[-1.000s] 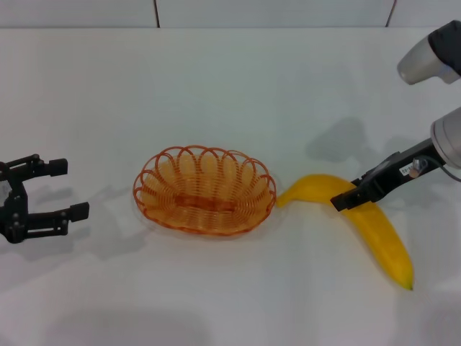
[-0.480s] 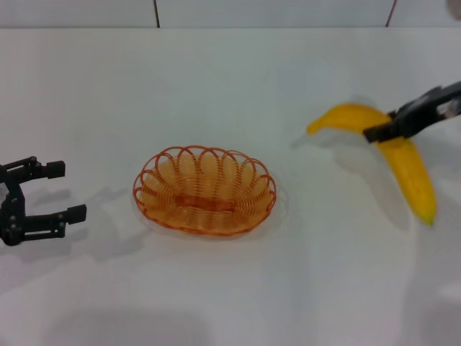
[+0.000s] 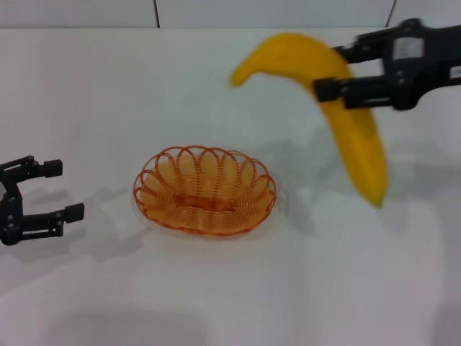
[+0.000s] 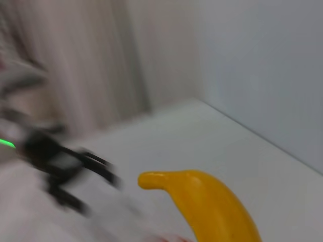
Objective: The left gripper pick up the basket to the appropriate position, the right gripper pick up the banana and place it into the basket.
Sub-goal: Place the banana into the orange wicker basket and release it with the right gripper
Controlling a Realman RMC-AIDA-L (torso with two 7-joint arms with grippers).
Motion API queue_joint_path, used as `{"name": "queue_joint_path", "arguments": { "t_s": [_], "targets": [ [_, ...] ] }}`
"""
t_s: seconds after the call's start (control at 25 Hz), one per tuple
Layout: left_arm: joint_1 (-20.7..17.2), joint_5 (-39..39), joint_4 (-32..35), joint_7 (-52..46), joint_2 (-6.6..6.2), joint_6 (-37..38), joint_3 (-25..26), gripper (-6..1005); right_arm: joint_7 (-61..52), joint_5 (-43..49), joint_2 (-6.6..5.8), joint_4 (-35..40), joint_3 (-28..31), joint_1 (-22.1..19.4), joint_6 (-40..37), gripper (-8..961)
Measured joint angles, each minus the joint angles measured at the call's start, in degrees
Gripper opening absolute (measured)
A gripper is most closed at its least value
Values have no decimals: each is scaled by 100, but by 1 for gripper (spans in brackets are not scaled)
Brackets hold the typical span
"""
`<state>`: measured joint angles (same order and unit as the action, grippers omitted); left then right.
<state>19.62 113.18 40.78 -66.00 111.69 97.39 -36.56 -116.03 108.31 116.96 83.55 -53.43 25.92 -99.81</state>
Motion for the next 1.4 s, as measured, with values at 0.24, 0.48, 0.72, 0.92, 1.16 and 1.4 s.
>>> {"name": "queue_joint_path", "arguments": {
  "t_s": [0.24,0.48,0.72,0.92,1.16,1.4],
  "targets": [
    [3,1,0,7,20,-1,0,878,427,-419,3,-271,-1044,216,-22,566],
    [1,65,-56,46,24,-11,-63,877,1049,-415,2,-1232,-2033,733,536,574],
    [-1,73,-294,241,15,-48,-23,877,1715,-419,7,-2279,-2372,878,1343,581],
    [20,76,-317,243,23,-55,-49,877,1825,-427,18,-2792,-2706,1176,1993,587],
    [34,83,-367,245,13,-63,-67,877,1466,-18,8,-3115,-3237,1826,2304,595],
    [51,90,-369,246,14,-62,-71,877,867,795,7,-2883,-3324,2142,2341,602]
  ]
}}
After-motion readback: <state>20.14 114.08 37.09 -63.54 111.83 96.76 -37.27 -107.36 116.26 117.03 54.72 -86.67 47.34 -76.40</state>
